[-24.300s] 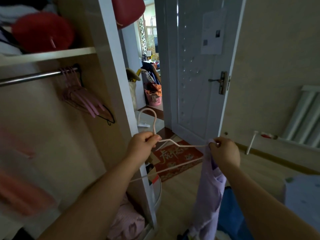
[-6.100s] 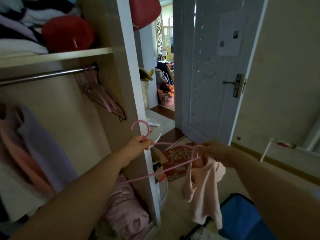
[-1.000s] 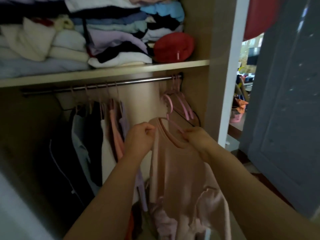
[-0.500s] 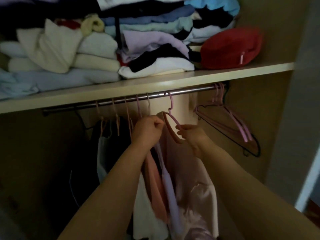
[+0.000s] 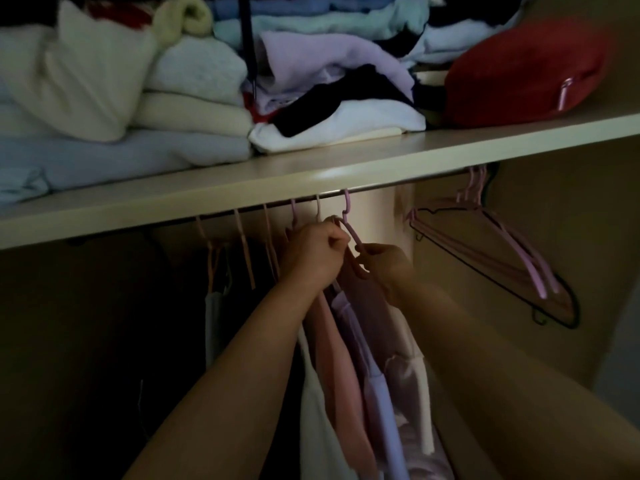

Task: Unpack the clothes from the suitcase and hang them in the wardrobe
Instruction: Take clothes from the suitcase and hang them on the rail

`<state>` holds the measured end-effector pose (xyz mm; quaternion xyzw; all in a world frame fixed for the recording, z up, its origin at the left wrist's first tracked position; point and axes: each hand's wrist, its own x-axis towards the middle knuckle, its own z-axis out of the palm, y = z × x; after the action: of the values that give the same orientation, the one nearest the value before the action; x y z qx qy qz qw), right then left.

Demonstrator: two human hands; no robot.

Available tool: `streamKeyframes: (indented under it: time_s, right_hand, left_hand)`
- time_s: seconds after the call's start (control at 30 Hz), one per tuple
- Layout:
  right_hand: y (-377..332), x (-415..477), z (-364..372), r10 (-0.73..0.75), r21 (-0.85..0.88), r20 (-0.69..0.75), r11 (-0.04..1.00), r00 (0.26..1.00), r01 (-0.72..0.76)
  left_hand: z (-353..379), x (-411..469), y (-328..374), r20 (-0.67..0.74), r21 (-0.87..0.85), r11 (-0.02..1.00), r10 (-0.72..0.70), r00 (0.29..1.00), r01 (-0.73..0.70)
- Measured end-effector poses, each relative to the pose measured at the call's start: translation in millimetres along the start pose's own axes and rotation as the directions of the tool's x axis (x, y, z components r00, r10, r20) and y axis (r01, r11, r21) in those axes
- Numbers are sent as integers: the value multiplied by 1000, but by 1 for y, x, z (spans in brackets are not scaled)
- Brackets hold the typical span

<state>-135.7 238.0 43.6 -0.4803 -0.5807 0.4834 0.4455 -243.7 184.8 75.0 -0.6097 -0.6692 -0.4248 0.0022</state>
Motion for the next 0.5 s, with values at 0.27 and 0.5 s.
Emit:
streamKeyframes:
  time_s: [0.27,0.5]
  right_hand:
    - [3,5,-9,-1,-27,9,1000,1000,2]
    - [3,-6,0,-33,-50,6,998,999,33]
  left_hand:
    - [9,-8,9,33,-60,998,3,999,0]
    - [7,-4,14,27,-18,999,37,999,-37]
